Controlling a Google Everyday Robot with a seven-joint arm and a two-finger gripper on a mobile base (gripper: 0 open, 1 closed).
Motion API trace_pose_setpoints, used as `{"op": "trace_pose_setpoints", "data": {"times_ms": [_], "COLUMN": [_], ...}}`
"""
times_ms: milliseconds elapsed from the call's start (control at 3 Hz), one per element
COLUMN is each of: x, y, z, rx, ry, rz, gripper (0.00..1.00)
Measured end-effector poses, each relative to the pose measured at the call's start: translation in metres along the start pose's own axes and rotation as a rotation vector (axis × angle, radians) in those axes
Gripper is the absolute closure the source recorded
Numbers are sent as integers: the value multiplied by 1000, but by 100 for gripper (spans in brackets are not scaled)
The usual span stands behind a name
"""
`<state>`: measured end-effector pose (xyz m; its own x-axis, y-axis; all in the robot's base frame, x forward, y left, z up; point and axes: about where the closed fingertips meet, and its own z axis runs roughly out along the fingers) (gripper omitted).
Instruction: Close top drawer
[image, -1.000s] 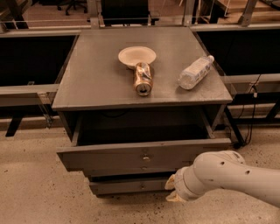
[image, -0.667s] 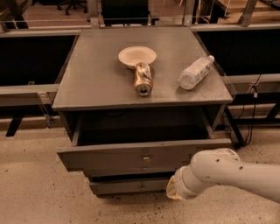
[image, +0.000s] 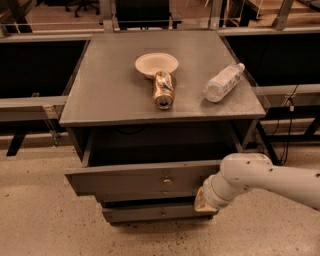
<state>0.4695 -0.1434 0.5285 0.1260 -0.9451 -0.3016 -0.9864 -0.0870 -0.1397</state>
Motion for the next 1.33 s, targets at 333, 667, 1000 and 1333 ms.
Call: {"op": "trace_pose_setpoints", "data": {"times_ms": [333, 667, 1000, 1333], "x": [2, 1, 1, 2], "y": [-20, -36, -48, -69], "z": [-3, -3, -2, -1], "rx": [11, 19, 24, 40], "ry": [-3, -2, -1, 5], "rz": [-24, -45, -58, -79], "gripper": [100, 100, 100, 100]}}
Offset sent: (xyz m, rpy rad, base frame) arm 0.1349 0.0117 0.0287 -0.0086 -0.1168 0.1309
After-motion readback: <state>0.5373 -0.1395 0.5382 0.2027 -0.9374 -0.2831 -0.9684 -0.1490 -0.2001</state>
